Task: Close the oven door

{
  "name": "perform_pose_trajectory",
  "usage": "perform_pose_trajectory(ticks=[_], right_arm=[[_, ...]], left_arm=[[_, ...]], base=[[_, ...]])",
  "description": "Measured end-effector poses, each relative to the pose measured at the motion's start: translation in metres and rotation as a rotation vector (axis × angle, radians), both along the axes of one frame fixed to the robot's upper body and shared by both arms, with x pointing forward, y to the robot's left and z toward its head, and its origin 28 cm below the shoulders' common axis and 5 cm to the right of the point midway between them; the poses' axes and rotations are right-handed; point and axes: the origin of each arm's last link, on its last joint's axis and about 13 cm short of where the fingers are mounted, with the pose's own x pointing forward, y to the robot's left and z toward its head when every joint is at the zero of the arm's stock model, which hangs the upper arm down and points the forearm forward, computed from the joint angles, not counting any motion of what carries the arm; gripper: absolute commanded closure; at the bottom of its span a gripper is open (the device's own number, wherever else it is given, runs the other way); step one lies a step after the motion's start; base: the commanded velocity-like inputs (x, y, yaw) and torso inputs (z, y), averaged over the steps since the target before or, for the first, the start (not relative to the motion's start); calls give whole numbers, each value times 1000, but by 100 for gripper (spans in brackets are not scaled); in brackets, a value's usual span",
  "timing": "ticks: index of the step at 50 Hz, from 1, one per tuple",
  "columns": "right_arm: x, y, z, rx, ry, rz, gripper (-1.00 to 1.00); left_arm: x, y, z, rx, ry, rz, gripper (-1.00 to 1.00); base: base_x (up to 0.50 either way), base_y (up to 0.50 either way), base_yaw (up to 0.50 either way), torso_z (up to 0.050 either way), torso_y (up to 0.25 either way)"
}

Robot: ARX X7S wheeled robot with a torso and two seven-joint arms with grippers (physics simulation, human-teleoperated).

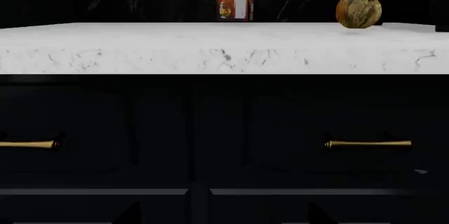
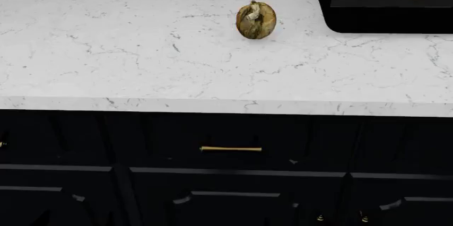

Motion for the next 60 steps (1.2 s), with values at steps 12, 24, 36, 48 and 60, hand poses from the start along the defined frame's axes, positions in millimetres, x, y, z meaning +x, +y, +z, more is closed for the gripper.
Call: perform_pose_trajectory(ticks=[12, 24, 36, 48, 60], right_arm=[[-1, -2, -1, 2, 4, -12, -100], [1, -1, -1, -2, 4, -23, -100], [1, 0, -1, -6, 9, -21, -100], [1, 0, -1, -11, 8, -19, -100], [1, 1, -1, -17, 6, -13, -100]], left_arm=[[-1, 2, 0, -2, 0, 11, -100], [-2, 1, 2, 5, -18, 4, -100], [-2, 0, 2, 12, -21, 1, -100], [-2, 0, 1, 16, -22, -4, -100], [-2, 0, 1, 19, -23, -11, -100]], base=[[0, 0, 0, 0, 0], [0, 0, 0, -26, 0], [0, 0, 0, -50, 0], [0, 0, 0, -50, 0], [0, 0, 0, -50, 0]])
